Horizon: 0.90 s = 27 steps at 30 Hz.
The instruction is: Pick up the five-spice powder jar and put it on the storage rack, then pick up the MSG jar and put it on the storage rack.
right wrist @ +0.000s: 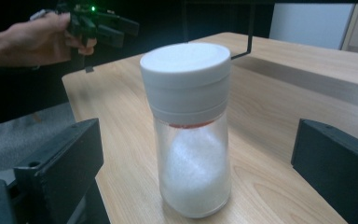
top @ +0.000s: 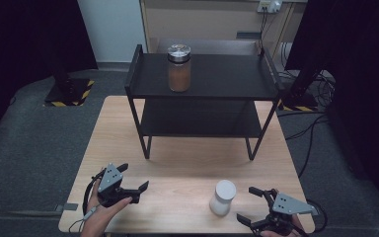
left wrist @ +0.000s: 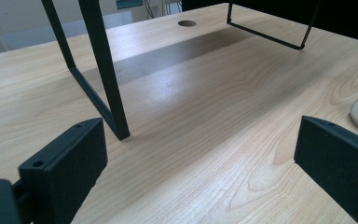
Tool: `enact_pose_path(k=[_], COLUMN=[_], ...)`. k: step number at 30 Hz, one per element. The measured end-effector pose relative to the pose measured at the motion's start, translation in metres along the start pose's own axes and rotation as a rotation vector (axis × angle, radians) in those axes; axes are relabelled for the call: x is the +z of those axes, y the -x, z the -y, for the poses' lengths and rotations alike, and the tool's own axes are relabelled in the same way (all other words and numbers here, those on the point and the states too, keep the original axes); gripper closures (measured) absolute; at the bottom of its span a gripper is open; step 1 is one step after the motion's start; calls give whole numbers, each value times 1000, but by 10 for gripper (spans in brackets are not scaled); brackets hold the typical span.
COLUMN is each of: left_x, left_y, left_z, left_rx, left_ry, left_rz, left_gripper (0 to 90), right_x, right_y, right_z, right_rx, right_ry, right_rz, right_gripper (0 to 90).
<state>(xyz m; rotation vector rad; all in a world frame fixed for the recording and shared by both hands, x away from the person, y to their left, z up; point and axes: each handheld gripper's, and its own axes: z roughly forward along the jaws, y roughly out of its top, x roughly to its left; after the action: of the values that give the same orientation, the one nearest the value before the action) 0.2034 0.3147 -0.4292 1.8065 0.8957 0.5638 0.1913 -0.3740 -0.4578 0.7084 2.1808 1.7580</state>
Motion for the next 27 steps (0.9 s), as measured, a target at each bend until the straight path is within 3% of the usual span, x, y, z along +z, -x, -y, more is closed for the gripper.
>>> enact_pose_path(k=[4,14,27], left_x=[-2,-4,-3], left_y=[2,3,4], left_z=[-4,-6,-6], left_rx=[21,27,35], left_ry=[-1,3,-2], left_rz=[-4,-4,-2], left_gripper=[10,9,9], right_x=[-2,-2,14], right_y=[-1,-4,-13], right_z=[-2,-5,-7], right_rx=[-7,-10,-40], right_ry=[3,2,-14], right_rz=[10,31,28], right_gripper=[25,14,18])
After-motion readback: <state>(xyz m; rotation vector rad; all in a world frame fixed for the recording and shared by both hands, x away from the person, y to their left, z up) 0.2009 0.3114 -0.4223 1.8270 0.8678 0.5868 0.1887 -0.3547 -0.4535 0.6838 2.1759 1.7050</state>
